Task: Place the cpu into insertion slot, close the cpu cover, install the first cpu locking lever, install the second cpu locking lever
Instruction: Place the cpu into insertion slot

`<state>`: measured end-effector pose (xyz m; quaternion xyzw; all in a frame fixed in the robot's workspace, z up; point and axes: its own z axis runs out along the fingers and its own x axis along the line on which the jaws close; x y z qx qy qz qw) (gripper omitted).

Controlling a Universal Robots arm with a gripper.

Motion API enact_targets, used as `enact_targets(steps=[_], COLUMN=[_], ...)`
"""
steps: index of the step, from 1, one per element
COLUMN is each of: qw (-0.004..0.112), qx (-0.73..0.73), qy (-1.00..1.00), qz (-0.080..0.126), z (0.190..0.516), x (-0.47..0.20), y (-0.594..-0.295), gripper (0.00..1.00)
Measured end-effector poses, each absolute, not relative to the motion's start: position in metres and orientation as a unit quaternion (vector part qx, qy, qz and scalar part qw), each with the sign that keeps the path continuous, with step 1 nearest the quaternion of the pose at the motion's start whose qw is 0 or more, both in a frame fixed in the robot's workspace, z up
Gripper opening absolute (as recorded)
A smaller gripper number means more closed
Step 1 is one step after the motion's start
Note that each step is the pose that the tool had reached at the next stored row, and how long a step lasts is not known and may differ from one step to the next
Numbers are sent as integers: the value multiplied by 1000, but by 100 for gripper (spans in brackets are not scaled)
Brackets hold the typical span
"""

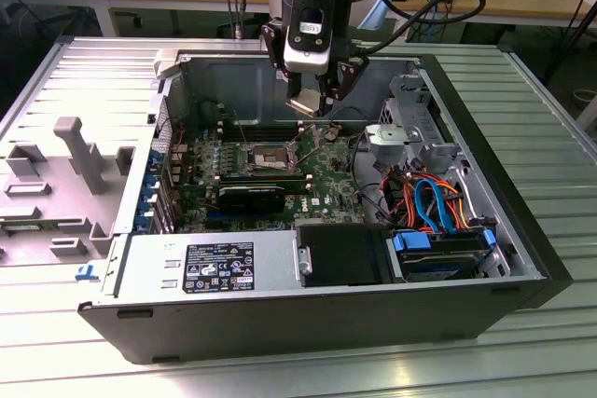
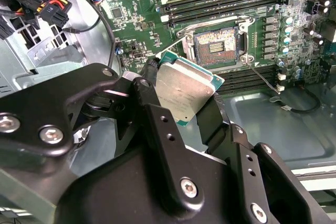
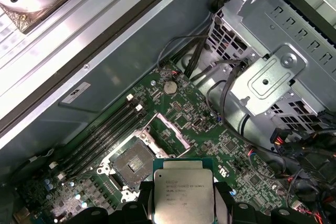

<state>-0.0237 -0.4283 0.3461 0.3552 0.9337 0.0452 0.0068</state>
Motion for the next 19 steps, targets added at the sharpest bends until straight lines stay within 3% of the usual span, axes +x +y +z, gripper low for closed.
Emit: enact_targets(steps=[19], qw=[7], qx=[360], qy=[932], qz=[45], z=[346], x=[-24], y=[-430], gripper=[55])
